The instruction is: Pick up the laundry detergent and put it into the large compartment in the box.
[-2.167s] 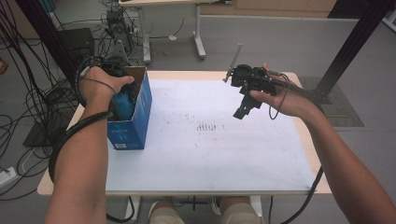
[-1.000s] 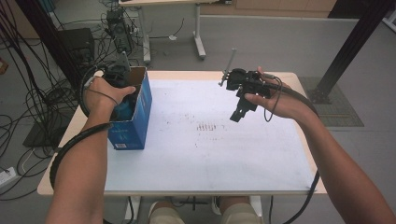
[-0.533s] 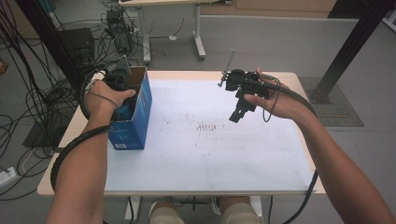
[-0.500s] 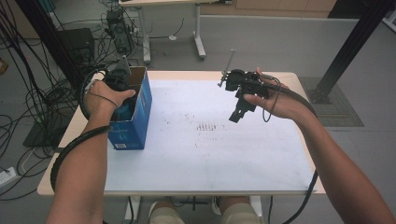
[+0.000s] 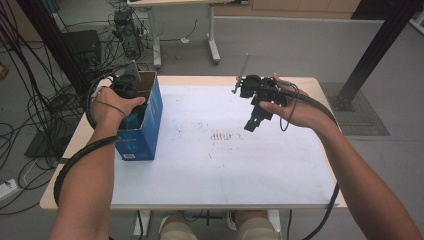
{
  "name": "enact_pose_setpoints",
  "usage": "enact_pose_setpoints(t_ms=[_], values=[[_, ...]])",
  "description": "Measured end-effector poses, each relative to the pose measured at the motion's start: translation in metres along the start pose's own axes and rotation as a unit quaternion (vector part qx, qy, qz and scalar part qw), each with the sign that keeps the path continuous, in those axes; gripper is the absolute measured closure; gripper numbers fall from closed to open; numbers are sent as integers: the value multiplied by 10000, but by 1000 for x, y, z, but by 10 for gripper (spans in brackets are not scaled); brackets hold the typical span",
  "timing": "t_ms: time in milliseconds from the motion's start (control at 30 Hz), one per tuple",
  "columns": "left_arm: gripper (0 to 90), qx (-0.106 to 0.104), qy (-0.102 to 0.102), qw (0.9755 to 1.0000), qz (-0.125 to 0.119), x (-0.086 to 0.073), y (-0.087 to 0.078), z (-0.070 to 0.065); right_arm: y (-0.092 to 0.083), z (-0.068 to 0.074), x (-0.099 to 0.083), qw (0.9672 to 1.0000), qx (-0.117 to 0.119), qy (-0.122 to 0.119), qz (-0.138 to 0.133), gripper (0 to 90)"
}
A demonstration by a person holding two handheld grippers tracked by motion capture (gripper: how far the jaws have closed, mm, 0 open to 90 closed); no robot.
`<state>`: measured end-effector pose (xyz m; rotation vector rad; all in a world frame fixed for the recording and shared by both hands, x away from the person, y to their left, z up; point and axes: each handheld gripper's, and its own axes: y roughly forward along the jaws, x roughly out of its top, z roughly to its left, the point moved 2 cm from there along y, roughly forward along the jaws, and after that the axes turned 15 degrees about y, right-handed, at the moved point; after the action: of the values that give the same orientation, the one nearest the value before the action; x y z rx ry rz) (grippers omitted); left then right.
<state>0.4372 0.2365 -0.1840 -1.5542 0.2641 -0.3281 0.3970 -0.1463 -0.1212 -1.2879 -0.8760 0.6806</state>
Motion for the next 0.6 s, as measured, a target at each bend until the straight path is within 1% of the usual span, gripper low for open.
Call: enact_pose_setpoints(t_ms=[600], values=[[371,-12,-26,10000,-31,-1,0,1,-3,1,1,10000,-21,-3,-31,61]])
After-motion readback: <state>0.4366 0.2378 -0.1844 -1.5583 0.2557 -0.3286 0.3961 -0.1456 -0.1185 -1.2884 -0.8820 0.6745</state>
